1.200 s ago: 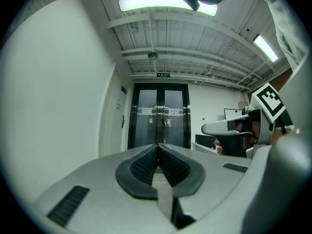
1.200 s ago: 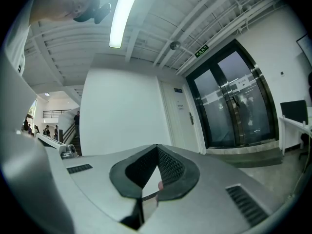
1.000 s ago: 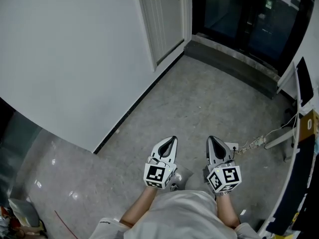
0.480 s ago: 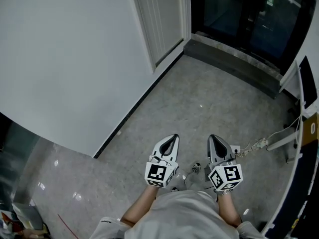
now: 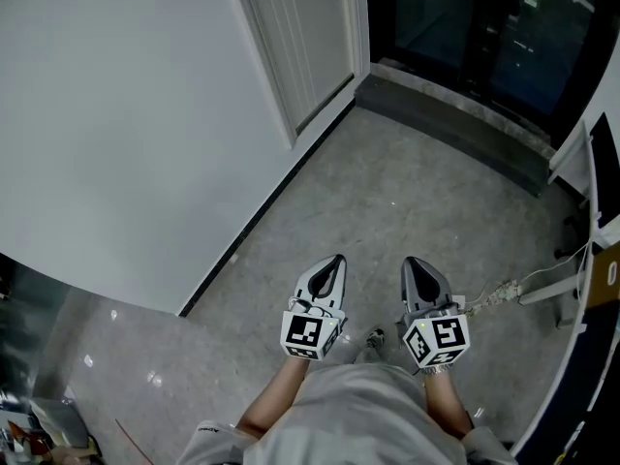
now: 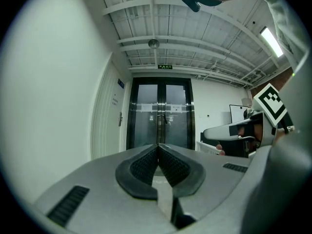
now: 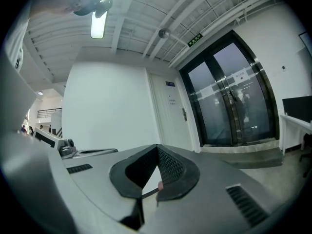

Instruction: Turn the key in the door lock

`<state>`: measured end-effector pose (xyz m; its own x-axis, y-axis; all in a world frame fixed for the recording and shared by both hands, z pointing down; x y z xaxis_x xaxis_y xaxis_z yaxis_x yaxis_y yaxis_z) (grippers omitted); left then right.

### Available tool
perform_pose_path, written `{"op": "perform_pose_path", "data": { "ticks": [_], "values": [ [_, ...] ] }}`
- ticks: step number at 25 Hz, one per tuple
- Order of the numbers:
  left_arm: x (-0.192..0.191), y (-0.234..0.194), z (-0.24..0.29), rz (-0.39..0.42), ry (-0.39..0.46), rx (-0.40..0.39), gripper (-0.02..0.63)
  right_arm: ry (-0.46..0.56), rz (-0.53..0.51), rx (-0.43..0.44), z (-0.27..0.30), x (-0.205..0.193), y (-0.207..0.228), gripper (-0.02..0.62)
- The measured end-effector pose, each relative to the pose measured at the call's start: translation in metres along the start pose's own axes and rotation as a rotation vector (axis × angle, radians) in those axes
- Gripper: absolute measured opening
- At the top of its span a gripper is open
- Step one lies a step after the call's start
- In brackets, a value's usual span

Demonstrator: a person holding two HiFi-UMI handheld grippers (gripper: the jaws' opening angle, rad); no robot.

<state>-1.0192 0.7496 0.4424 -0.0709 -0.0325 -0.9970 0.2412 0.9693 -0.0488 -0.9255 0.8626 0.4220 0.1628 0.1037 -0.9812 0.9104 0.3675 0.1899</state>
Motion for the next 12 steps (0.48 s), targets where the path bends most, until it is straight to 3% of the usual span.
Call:
{"op": "perform_pose_path", "data": {
  "ticks": [12],
  "values": [
    [0.0, -0.009, 0.08, 0.012, 0.004, 0.048, 0.009, 0.005, 0.018, 0.041, 0.062, 0.011, 0.064, -0.008]
  ]
}}
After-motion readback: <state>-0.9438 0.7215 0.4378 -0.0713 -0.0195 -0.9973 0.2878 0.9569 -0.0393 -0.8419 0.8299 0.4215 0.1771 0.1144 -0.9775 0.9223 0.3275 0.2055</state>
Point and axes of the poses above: the fingertips, and each gripper's own axes: z forward along the fingers, y to its right, x out of its top, the point moved 2 cm from there along -z, backward along the fingers, and after that the axes turned 6 degrees about y, right-handed, at the moved point
